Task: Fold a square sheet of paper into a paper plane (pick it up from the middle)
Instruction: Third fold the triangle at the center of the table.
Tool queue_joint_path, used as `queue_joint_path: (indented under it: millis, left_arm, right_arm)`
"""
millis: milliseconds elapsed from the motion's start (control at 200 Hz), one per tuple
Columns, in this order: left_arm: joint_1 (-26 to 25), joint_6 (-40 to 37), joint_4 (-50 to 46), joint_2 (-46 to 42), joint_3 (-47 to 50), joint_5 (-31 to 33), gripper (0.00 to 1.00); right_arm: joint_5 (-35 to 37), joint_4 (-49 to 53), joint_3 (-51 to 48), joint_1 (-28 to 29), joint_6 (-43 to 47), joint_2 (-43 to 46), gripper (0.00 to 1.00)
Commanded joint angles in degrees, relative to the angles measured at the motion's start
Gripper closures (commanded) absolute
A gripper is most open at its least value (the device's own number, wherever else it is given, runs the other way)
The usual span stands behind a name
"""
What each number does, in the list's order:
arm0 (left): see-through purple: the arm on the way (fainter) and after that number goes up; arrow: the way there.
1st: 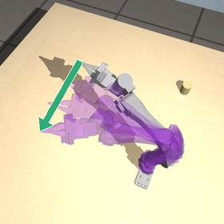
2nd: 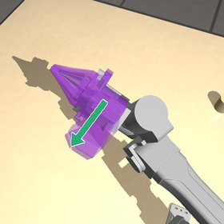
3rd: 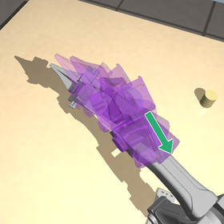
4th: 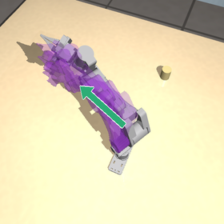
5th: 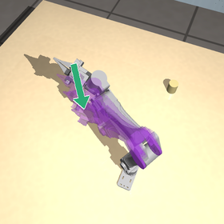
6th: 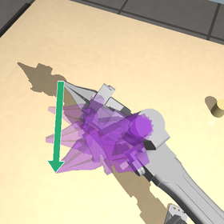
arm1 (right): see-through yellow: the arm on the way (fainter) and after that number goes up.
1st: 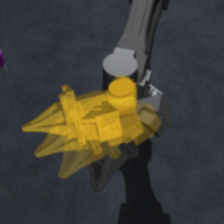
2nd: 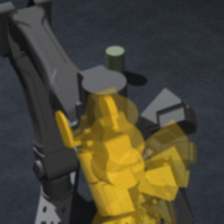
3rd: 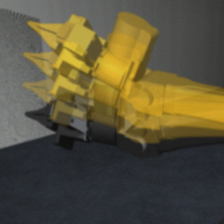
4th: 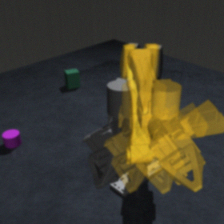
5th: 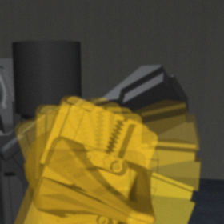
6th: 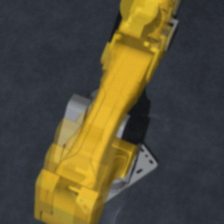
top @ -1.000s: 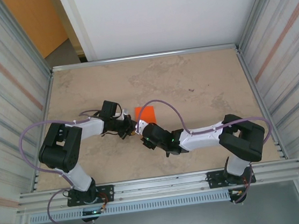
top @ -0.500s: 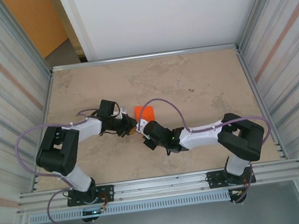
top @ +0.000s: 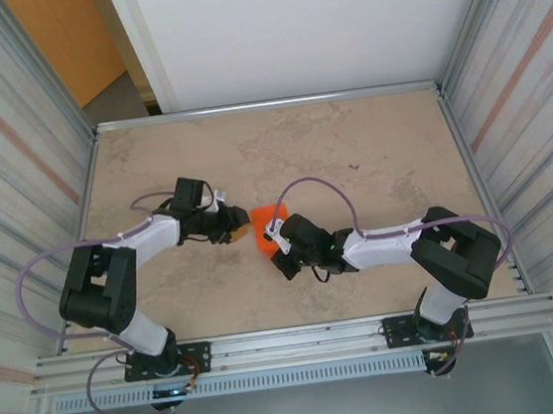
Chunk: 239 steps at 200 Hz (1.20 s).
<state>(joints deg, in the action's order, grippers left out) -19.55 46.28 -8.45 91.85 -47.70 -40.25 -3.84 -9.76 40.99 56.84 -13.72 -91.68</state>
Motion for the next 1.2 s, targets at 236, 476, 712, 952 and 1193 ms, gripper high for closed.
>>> queue_joint_path:
  millis: [236, 476, 712, 952, 1193]
  left_arm:
    - [-6.0, -5.3, -7.6, 12.4, -11.9, 5.7, 0.77]
    - [-7.7, -9.4, -15.1, 18.8, -18.0, 9.3, 0.8]
    - [-8.1, -11.3, -18.1, 21.5, -19.2, 9.8, 0.82]
    - [-8.2, -12.8, -19.1, 22.6, -19.5, 9.5, 0.85]
    - [-8.5, -13.6, -19.5, 23.2, -20.2, 9.5, 0.85]
  right_arm:
    - [-7.3, -6.3, -2.3, -0.3, -8.7, -1.0, 1.0]
    - [-5.7, -7.6, -2.9, -0.3, -11.7, -1.4, 1.0]
    - [1.0, -3.6, -2.0, -0.7, -14.7, -1.0, 1.0]
    - [6.7, -0.2, -1.8, -1.9, -16.7, -0.5, 1.0]
    - [8.4, 2.1, -0.3, -2.5, -17.3, -1.2, 1.0]
